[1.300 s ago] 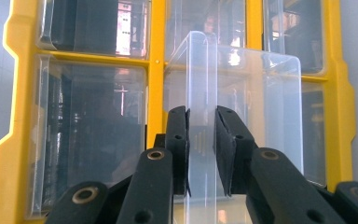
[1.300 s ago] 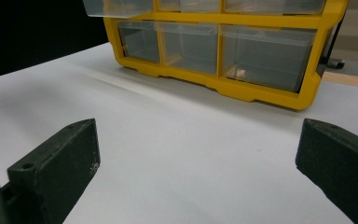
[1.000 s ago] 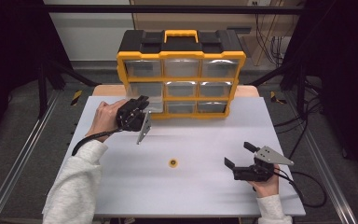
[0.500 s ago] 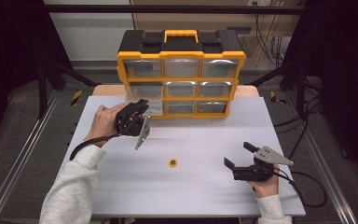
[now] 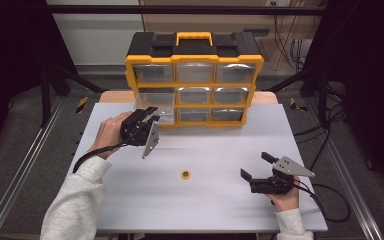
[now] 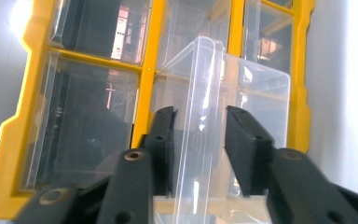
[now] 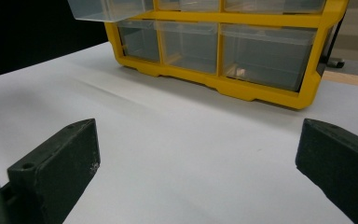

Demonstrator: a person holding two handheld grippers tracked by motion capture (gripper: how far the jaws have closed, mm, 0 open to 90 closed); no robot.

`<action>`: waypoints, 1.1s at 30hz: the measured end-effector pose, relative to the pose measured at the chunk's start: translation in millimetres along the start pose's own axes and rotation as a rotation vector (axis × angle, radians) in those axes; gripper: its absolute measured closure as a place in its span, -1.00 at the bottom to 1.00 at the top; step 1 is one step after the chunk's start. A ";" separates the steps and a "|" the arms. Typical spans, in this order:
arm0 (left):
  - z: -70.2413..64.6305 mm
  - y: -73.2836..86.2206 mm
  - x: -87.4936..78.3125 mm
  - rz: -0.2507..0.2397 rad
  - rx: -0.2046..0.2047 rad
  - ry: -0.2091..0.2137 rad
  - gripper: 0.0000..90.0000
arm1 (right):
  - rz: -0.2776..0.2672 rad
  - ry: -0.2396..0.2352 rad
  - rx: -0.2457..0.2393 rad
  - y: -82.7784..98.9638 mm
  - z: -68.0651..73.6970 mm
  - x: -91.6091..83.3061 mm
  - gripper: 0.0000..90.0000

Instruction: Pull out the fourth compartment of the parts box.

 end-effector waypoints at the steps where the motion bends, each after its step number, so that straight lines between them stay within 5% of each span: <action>1: 0.5 -0.5 -1.5 -0.003 -0.017 0.003 0.38 | -0.001 0.000 -0.001 0.0 -0.1 0.1 -1.00; 19: 7.8 0.3 -37.2 -0.087 -0.527 -0.007 -0.39 | -0.003 0.001 0.004 -1.0 -0.3 -0.7 -1.00; 33: -6.7 10.5 -61.0 -0.129 -0.876 -0.032 -0.82 | 0.011 0.002 0.004 0.2 -0.9 -0.1 -1.00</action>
Point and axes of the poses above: each handheld gripper's, and its own axes: x roughly forward along the jaws, y roughly out of its underside, z roughly to its left, the point moved 4 cm from there along x, roughly forward along the jaws, and after that the axes turned 12 degrees about -z, right-handed, at the moved point
